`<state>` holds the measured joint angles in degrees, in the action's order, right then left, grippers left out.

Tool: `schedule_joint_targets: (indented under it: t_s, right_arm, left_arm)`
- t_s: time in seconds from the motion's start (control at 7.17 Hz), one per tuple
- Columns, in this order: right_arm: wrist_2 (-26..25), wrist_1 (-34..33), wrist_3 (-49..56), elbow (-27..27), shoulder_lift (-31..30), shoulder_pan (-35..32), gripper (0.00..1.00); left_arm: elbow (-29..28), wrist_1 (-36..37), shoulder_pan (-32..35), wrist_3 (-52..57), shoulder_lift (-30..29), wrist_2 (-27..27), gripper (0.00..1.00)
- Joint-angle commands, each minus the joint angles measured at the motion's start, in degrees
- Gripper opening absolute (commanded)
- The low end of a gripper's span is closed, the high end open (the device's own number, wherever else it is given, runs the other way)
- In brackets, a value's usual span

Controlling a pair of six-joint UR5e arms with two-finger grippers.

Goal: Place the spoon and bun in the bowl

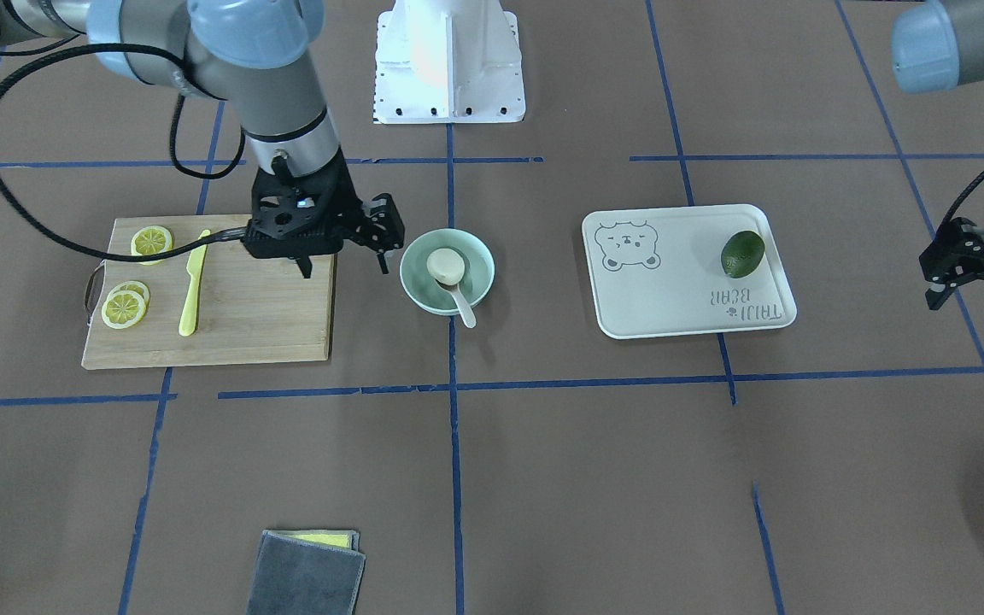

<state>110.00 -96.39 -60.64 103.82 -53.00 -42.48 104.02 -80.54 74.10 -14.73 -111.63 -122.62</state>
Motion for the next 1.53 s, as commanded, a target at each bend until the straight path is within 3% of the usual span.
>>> schedule_joint_targets:
  t_s: [0.0, 0.42, 0.56, 0.84, 0.98, 1.12, 1.4]
  right_arm:
    - [5.11, -11.22, 20.19, 0.77, -3.40, -11.08, 1.00]
    - [21.18, -11.18, 45.51, -0.10, -15.87, -29.17, 1.00]
    - [22.18, -11.71, 51.70, -0.02, -19.12, -33.59, 1.00]
    - [22.81, -11.18, 64.08, -0.02, -27.82, -39.40, 1.00]
    - [26.98, -11.10, 65.72, -0.28, -31.69, -41.78, 1.00]
    - [28.16, -8.66, 65.74, -2.46, -30.33, -41.81, 1.00]
    - [28.17, 5.69, 66.00, -9.02, -31.27, -42.07, 1.00]
  left_arm:
    - [-0.74, -0.66, 6.12, 8.80, 7.26, -6.72, 1.00]
    - [-4.24, -0.40, 13.33, 20.58, 14.13, -9.63, 1.00]
    - [-4.44, -0.93, 13.70, 21.74, 17.46, -13.22, 1.00]
    - [-4.53, -0.93, 13.79, 21.84, 18.98, -13.43, 1.00]
    - [-4.44, -0.93, 14.57, 23.24, 20.47, -13.26, 1.00]
    - [-4.53, -0.93, 15.37, 24.82, 21.44, -13.35, 1.00]
    - [-4.53, -0.93, 15.63, 24.83, 22.50, -13.17, 1.00]
